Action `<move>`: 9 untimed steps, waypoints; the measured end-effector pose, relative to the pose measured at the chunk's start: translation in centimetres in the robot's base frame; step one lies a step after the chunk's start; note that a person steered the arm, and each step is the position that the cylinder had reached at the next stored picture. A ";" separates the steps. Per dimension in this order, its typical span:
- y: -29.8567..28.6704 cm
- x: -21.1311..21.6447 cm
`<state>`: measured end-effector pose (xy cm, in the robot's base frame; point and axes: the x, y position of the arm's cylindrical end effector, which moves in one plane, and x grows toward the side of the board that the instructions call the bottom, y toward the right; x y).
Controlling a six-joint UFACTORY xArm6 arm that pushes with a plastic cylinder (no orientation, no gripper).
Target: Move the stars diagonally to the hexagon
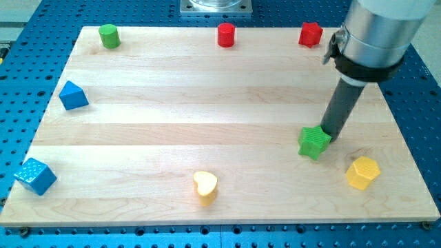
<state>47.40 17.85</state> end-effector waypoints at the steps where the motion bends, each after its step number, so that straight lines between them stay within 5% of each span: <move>1: -3.4 -4.6; 3: 3.8 -19.9; 4: 8.7 -23.6; 5: 3.4 -26.4; 6: -0.3 -24.2; 7: -6.6 -16.7; 8: -3.3 -20.2; 9: -6.1 -22.5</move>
<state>24.93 11.78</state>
